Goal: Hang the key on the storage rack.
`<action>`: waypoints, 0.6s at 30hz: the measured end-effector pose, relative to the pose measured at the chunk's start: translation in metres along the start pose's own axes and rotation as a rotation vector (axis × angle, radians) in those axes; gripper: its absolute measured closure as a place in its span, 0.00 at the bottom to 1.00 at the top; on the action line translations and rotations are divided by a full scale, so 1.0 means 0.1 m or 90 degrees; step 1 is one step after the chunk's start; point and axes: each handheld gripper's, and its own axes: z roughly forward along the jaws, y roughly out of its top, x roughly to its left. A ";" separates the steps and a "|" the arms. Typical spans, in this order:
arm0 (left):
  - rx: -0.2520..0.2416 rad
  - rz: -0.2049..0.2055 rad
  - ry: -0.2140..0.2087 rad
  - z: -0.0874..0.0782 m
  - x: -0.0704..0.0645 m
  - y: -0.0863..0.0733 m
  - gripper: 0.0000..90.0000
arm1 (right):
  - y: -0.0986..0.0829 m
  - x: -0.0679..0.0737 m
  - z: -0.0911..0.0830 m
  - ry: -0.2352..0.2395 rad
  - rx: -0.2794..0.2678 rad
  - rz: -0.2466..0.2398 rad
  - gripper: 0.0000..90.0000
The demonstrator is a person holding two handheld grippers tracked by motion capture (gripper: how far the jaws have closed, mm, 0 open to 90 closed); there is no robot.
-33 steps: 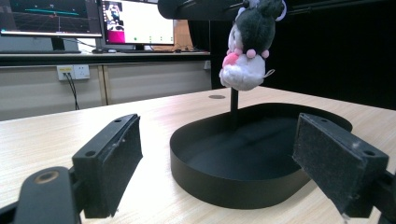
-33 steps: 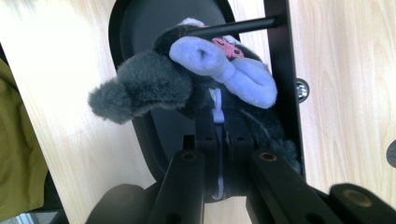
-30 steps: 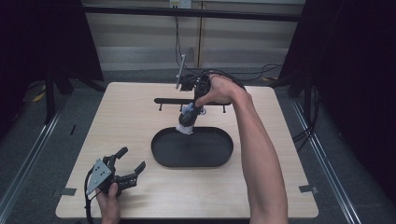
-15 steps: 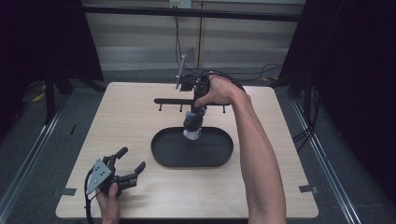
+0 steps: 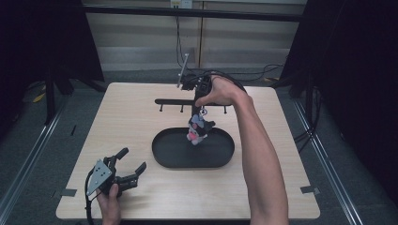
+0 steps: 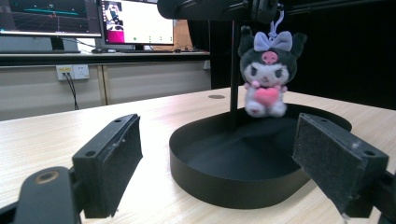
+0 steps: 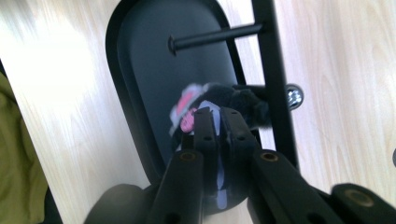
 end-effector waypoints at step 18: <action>-0.002 0.000 0.000 0.00 0.00 0.00 0.17 | -0.05 0.17 -0.11 -0.023 -0.054 0.010 0.61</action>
